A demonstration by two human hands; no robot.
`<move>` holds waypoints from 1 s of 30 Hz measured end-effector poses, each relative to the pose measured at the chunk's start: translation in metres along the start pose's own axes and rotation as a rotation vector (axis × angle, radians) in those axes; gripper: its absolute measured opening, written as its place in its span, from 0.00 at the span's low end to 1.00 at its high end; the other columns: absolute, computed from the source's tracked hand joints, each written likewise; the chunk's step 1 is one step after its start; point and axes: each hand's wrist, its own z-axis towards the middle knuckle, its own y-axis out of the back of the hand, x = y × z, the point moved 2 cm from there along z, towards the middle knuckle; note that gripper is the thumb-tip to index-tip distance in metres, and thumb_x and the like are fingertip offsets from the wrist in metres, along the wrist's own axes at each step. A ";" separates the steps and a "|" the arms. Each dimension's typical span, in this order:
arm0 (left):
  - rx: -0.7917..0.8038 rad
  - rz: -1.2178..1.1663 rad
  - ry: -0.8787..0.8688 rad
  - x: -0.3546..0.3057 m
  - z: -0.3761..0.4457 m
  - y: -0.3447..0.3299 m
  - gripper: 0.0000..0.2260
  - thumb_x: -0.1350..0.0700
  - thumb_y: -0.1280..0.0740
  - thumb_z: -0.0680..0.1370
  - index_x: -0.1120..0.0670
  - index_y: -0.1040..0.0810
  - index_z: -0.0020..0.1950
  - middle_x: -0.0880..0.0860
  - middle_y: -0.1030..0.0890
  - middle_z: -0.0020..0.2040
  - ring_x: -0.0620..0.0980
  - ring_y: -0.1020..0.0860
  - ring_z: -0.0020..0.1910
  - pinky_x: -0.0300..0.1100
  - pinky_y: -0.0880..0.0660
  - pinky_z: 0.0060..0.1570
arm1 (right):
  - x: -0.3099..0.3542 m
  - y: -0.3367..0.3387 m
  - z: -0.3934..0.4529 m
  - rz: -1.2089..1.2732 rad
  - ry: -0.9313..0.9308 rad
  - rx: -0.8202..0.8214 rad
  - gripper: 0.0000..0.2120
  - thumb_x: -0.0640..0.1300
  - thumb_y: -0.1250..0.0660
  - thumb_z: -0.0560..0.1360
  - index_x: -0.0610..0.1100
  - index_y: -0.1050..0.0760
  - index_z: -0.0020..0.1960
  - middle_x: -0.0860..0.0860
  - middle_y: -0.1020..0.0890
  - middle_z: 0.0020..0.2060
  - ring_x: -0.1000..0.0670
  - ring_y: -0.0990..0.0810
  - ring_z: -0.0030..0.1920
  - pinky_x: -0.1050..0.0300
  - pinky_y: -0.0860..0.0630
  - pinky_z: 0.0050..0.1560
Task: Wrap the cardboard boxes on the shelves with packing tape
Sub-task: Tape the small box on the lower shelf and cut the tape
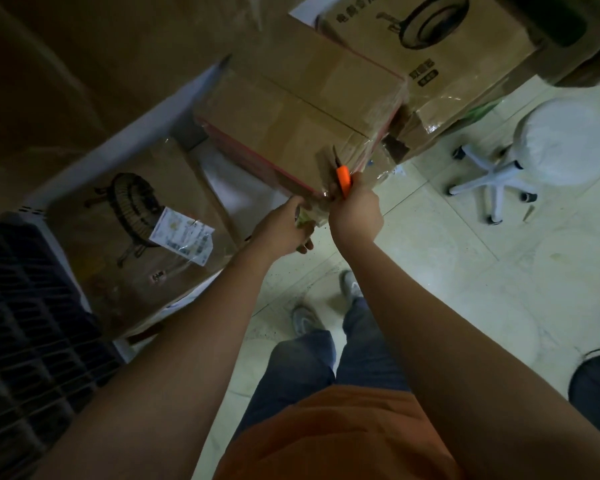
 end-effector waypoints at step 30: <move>-0.038 0.078 0.082 0.007 0.002 0.001 0.05 0.55 0.35 0.80 0.49 0.24 0.44 0.54 0.17 0.47 0.47 0.19 0.36 0.37 0.27 0.32 | -0.060 -0.019 -0.041 -0.355 0.283 0.411 0.10 0.41 0.41 0.83 0.39 0.30 0.63 0.43 0.19 0.51 0.43 0.19 0.47 0.54 0.29 0.41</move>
